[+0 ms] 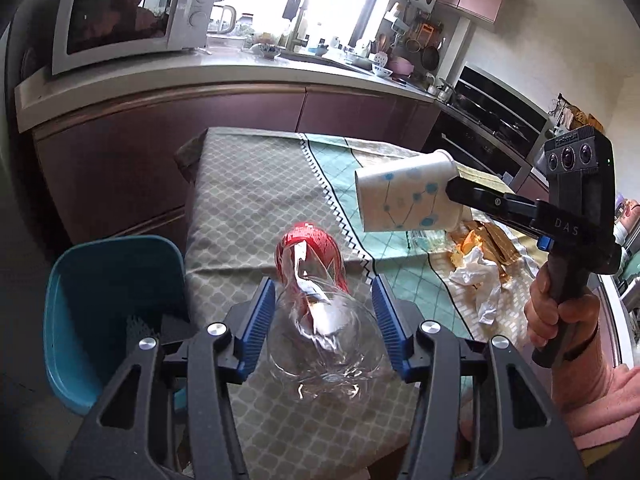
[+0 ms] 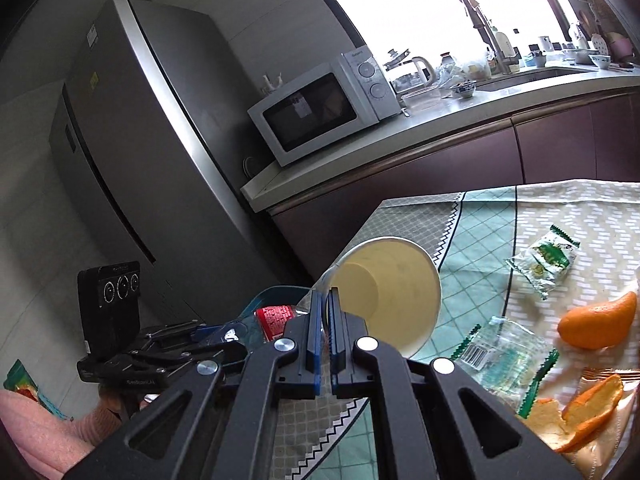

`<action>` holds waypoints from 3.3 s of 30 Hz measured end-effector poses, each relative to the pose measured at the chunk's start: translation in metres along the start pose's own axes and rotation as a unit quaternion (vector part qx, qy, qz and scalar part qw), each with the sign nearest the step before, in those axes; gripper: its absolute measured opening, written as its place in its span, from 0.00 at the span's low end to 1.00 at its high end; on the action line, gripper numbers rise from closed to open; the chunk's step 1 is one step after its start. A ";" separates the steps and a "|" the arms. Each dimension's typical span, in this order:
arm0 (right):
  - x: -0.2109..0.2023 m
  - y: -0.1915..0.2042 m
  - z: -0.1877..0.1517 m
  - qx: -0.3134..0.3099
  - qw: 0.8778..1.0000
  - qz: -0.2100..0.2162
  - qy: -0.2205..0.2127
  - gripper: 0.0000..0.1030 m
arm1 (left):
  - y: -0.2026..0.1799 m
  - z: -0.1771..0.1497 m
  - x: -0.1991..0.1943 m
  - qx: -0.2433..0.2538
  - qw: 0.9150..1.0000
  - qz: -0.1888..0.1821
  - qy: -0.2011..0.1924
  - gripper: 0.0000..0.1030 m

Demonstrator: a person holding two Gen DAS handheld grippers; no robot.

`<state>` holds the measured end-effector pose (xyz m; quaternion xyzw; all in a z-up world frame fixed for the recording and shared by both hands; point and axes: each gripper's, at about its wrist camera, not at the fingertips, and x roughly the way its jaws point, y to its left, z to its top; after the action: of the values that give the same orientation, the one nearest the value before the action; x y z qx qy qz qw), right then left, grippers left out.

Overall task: Collect trash
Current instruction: 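Carry the bottle and paper cup over the blue bin and release both, then move both open grippers back over the table toward the remaining trash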

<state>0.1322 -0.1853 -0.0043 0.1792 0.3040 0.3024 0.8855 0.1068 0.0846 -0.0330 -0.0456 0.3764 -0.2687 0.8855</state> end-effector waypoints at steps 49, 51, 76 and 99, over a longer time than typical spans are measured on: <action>0.214 0.097 -0.006 -0.047 0.977 0.081 0.193 0.03 | 0.164 -0.034 -0.027 -0.135 0.980 0.145 0.021 0.21; 0.221 0.101 -0.010 -0.052 0.975 0.077 0.203 0.06 | 0.166 -0.036 -0.028 -0.138 0.980 0.145 0.019 0.25; 0.150 0.083 -0.008 -0.063 0.988 0.044 0.136 0.46 | 0.089 -0.025 -0.049 -0.058 0.989 0.124 -0.057 0.67; -0.086 -0.054 -0.029 0.031 0.989 -0.142 -0.012 0.52 | -0.114 -0.015 0.036 0.098 0.994 -0.044 -0.011 0.79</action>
<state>0.0815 -0.2776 -0.0161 0.1653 0.3249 0.1615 0.9171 0.0667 -0.0290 -0.0349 0.0220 0.3361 -0.3420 0.8772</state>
